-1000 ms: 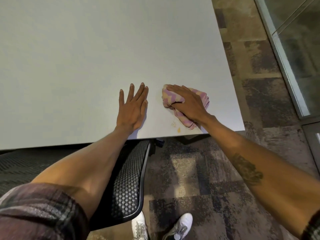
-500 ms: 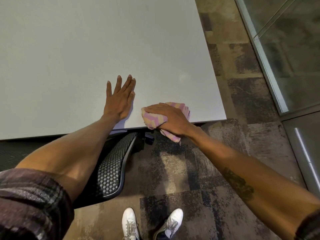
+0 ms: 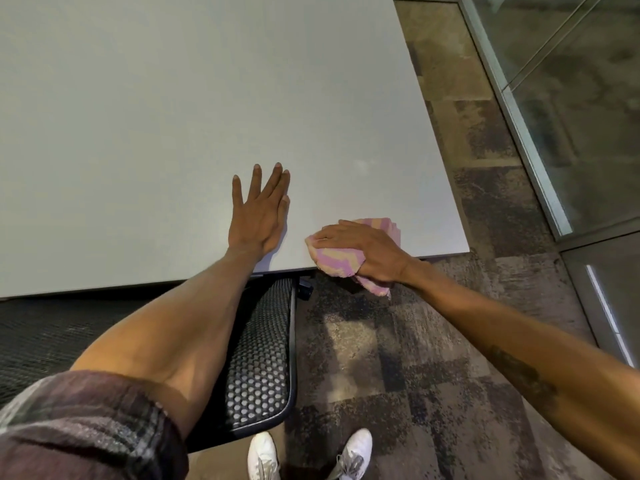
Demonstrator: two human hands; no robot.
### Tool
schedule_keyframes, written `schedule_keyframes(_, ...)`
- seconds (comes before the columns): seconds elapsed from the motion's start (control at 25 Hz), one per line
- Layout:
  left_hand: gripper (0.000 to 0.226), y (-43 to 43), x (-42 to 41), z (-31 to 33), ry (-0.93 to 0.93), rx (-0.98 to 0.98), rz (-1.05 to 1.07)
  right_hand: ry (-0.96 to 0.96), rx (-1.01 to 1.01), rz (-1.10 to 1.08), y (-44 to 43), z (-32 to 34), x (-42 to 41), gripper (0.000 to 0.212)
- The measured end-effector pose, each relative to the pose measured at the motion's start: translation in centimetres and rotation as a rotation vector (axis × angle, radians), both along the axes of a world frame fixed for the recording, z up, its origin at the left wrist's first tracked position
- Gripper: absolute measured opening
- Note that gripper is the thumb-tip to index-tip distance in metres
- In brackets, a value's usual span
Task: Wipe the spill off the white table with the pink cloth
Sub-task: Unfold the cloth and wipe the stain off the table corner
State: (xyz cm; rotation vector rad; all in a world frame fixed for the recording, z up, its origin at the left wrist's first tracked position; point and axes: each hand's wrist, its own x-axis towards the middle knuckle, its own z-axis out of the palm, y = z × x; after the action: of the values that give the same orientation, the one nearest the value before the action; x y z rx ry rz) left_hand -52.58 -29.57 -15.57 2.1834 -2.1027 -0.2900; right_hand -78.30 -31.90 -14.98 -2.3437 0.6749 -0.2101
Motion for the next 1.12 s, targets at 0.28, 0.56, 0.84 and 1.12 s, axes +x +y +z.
schedule_keyframes(0.28, 0.054, -0.2, 0.1, -0.4, 0.021, 0.012, 0.010, 0.094, 0.015, 0.125, -0.5, -0.5, 0.2, 0.050)
schedule_keyframes(0.56, 0.068, -0.8, 0.4, 0.6, -0.033, 0.155, -0.034, -0.023, -0.077, 0.223, -0.2, -1.0, -0.2, 0.051)
schedule_keyframes(0.84, 0.056, -1.9, 0.0, 0.5, 0.022, 0.348, 0.142, -0.043, -0.201, 0.376, -0.2, -0.8, -1.5, 0.049)
schedule_keyframes(1.12, 0.056, -2.4, 0.1, 0.4, 0.012, 0.432, 0.157, -0.062, -0.287, 0.438, -0.2, -0.6, -3.4, 0.041)
